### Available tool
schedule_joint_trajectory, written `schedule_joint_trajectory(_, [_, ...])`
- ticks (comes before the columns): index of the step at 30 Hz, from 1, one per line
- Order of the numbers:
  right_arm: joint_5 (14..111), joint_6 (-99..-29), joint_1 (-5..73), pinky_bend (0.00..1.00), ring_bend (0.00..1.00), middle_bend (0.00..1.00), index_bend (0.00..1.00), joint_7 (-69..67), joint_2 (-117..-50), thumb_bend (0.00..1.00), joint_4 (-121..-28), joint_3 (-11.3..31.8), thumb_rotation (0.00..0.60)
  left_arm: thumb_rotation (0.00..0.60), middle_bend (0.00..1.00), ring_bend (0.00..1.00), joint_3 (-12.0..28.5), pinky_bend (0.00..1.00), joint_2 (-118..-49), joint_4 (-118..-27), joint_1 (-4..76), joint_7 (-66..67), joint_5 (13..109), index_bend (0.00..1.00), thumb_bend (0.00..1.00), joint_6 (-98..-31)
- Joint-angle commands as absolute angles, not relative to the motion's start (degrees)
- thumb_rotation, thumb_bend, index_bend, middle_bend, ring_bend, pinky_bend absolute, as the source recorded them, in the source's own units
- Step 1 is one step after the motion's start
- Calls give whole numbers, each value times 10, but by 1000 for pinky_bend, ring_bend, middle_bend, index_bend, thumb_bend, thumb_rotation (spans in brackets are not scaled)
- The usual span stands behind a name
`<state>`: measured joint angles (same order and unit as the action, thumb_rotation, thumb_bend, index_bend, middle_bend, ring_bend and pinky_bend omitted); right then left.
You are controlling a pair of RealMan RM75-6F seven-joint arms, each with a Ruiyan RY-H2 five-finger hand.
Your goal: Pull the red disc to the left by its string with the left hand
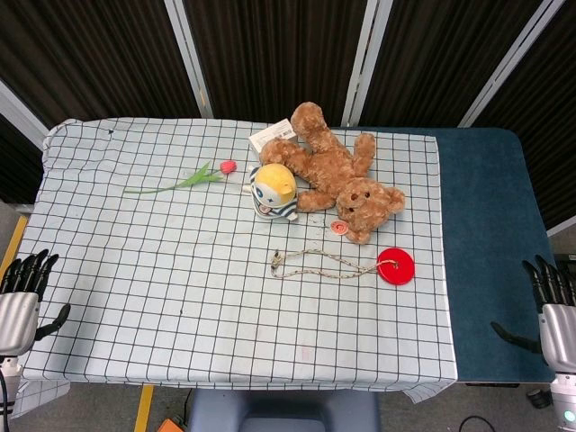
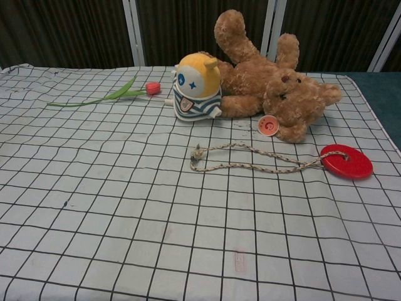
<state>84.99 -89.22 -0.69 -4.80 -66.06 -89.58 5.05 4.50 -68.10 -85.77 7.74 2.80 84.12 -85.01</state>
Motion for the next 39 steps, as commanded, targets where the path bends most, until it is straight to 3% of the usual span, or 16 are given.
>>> schedule_joint_trajectory(1, [850,-886,-3,0,0,0,0,-46,-661,29,-895,50,600,600,0,0,45,0,-683,-857,78,30,841,0,330,-849])
schedule_joint_trajectory(9, [848,-888,-4,0,0,0,0,-57,-663,29,-887,50,600,600,0,0,47,0,-683,-879,96,44,854,0,330,-835])
schedule_joint_trajectory(15, [841,-888,-6,0,0,0,0,-59,-659,29,-887,52,600,600,0,0,58,0,-699,-914,150,47,875,0,326,-779])
schedule_joint_trajectory(25, [838,-884,-3,0,0,0,0,-61,-648,29,-890,55,600,600,0,0,112,0,-830,-906,295,101,810,0,328,-612])
schedule_joint_trajectory(34, [817,-878,-11,0,0,0,0,-90,-651,29,-867,57,600,600,1,0,162,0,-973,-816,400,180,728,0,326,-547])
schedule_joint_trajectory(39, [809,-866,-9,0,0,0,0,-97,-655,29,-856,57,600,600,8,0,179,0,-1020,-759,441,177,687,4,329,-511])
